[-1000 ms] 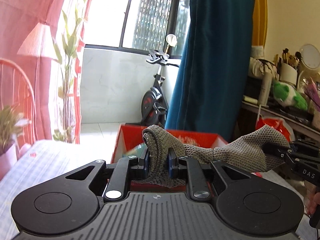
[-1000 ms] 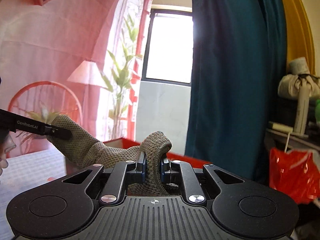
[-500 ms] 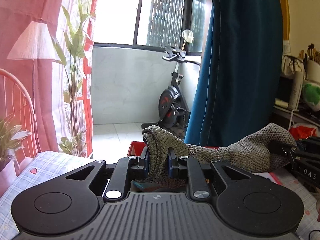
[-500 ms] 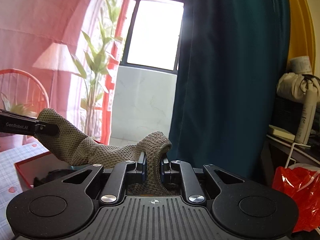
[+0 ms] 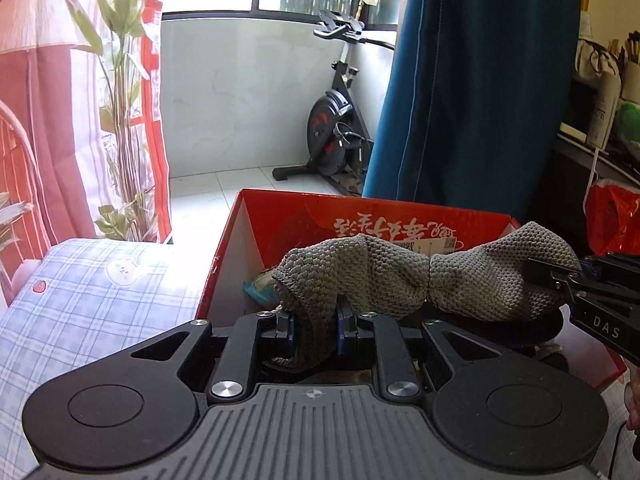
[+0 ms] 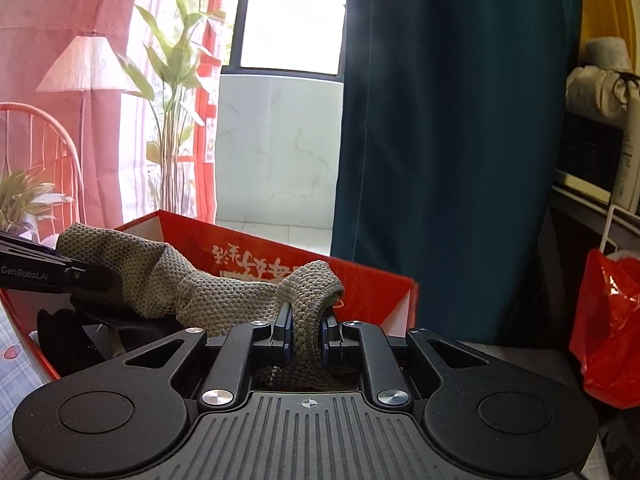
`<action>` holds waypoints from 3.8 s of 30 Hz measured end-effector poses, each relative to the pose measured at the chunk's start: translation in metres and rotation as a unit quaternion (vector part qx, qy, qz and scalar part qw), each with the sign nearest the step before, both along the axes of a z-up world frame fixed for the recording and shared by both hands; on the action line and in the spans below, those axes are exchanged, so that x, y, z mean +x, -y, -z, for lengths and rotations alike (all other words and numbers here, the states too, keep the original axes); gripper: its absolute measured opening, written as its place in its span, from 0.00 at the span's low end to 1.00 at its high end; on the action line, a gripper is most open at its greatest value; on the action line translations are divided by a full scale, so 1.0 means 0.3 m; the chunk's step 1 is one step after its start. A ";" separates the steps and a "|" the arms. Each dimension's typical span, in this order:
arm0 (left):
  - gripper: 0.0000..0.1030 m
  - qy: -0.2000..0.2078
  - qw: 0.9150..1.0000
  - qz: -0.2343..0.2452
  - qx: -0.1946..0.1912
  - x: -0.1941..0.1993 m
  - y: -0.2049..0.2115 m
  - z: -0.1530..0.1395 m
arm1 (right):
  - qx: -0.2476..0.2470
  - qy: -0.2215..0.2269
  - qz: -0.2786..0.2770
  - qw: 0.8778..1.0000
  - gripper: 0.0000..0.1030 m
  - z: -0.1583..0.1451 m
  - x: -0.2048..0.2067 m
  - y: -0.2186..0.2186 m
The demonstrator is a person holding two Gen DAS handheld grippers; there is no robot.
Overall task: Organize soft objects
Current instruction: 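Lift the olive knit cloth with both tools over the red box rim, then open both tools to drop the knit cloth into the box, then move both open tools to the clear bag of green cable, then close the left tool on the cable bag while the right tool grasps it too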
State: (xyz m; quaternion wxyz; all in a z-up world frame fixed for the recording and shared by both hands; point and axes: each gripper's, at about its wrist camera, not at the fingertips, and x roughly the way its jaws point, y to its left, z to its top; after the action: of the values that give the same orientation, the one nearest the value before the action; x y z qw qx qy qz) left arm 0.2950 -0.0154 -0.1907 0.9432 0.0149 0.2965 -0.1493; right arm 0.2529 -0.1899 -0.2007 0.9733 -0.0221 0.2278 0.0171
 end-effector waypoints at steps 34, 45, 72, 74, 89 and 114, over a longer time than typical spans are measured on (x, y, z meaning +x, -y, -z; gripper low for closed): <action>0.84 -0.012 0.997 0.074 0.007 -0.431 -0.042 -0.008 | 0.061 0.033 -0.038 0.997 0.86 -0.037 -0.425 -0.064; 0.77 -0.075 0.995 0.066 -0.027 -0.541 -0.085 0.201 | 0.094 -0.064 -0.064 0.991 0.79 0.190 -0.575 -0.168; 0.56 -0.120 0.989 0.066 -0.062 -0.647 -0.091 0.354 | 0.090 -0.119 -0.116 0.982 0.51 0.309 -0.684 -0.214; 0.53 -0.121 0.988 0.068 -0.065 -0.648 -0.093 0.354 | 0.088 -0.119 -0.120 0.982 0.49 0.306 -0.687 -0.218; 0.53 -0.133 0.986 0.072 -0.068 -0.579 -0.040 0.352 | 0.105 -0.121 -0.123 0.979 0.47 0.312 -0.687 -0.208; 0.18 -0.147 0.972 0.085 -0.161 -0.626 -0.112 0.369 | 0.157 -0.131 -0.113 0.972 0.46 0.316 -0.692 -0.181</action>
State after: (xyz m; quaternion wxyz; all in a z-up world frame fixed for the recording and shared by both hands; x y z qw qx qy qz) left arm 0.1072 0.0181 -0.3015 0.8633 -0.1337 0.4014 -0.2752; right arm 0.0452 -0.1357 -0.2955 0.9179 0.1084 0.3442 0.1649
